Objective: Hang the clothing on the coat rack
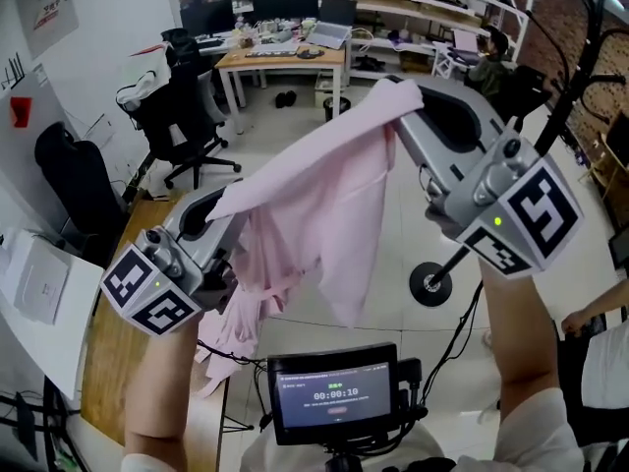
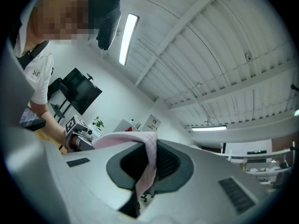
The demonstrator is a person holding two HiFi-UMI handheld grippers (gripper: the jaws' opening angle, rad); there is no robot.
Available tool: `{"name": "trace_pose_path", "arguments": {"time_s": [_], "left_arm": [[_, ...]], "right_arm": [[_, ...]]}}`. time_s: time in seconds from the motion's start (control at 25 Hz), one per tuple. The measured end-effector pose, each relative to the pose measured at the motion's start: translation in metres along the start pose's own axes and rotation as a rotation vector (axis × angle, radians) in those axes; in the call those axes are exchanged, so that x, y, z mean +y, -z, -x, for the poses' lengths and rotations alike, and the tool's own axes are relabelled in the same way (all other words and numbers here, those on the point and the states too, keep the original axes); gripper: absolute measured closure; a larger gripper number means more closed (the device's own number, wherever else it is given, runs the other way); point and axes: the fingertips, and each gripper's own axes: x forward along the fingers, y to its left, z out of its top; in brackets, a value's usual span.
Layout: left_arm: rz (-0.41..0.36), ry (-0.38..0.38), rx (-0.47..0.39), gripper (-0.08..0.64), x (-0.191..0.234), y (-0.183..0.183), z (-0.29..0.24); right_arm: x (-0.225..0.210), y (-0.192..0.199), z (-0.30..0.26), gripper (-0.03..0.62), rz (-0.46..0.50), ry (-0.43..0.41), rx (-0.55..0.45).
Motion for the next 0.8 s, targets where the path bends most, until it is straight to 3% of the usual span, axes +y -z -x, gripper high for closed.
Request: {"name": "trace_pose_path", "arguments": {"time_s": [0.8], "left_arm": [[0.041, 0.221, -0.082, 0.546, -0.05, -0.017, -0.169]], "right_arm": [[-0.145, -0.015, 0.089, 0.58, 0.086, 0.21, 0.017]]}}
